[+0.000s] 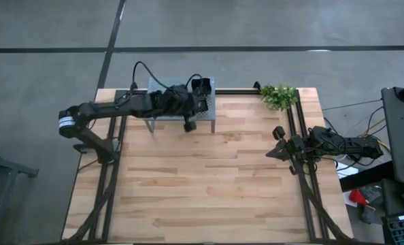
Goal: Pick & Place Mini shaped plates
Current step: Return to Home Position
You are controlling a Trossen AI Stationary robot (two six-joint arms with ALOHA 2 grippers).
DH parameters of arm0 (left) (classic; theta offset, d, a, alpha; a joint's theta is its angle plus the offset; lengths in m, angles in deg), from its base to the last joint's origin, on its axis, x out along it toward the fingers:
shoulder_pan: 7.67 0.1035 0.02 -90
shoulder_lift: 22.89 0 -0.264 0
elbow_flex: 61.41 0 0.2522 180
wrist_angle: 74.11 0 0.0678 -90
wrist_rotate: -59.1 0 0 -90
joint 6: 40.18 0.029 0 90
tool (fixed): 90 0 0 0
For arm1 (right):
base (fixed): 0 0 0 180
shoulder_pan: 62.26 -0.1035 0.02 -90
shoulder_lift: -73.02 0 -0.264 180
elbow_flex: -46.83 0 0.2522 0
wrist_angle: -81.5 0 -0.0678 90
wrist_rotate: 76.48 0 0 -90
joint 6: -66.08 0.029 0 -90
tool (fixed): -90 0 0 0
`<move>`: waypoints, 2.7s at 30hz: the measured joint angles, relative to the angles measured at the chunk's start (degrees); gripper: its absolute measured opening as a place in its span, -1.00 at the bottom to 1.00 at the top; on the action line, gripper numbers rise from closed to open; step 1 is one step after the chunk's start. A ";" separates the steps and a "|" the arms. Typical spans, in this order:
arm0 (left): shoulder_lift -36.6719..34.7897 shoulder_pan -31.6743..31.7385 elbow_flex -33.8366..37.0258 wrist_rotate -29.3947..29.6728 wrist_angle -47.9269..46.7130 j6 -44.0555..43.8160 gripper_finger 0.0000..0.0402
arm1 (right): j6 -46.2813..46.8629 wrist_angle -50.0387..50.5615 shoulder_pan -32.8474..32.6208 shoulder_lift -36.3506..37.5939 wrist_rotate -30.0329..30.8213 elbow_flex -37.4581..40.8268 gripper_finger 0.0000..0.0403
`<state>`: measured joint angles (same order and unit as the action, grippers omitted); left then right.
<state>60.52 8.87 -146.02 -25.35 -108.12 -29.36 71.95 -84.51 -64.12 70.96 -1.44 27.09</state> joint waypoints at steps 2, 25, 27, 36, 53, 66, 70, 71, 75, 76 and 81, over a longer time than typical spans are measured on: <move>-1.24 -2.05 1.08 -2.59 1.24 -0.79 -0.97 | 0.07 0.00 0.01 0.00 0.00 0.00 -0.96; -38.16 -21.23 42.48 0.00 30.44 -10.56 -1.00 | 0.07 0.02 0.01 -0.02 -0.02 0.00 -0.96; -41.88 -21.21 44.69 -2.30 30.79 -10.68 -1.00 | 0.00 0.02 0.01 -0.02 -0.01 -0.01 -0.96; -51.79 -21.23 53.18 -6.38 30.86 -6.63 -1.00 | -0.01 0.01 0.01 -0.02 -0.02 0.00 -0.96; -67.90 -21.21 63.66 -7.24 33.73 -6.68 -1.00 | 0.06 0.00 0.01 -0.02 -0.02 0.00 -0.96; -75.12 -21.21 70.34 -7.29 34.04 -6.82 -1.00 | 0.07 0.02 0.01 -0.02 -0.01 0.00 -0.96; -75.70 -21.16 70.33 -7.29 32.85 -6.73 -1.00 | 0.07 0.02 0.01 0.00 -0.02 0.00 -0.96; -75.84 -21.16 70.33 -7.29 32.69 -6.44 -1.00 | 0.07 0.02 -0.01 -0.02 0.00 0.00 -0.96; -75.86 -21.16 70.34 -7.26 30.35 -7.44 -1.00 | 0.07 0.00 -0.01 -0.02 0.00 -0.01 -0.96; -75.77 -21.16 70.36 -7.26 29.75 -7.82 -1.00 | 0.06 0.00 -0.01 -0.02 0.00 0.00 -0.96; -75.79 -21.17 70.36 -7.24 28.11 -7.99 -1.00 | 0.02 0.02 -0.01 0.00 0.00 0.00 -0.96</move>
<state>-15.27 -12.30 -75.67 -32.59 -80.01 -37.35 71.97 -84.49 -64.13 70.95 -1.44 27.09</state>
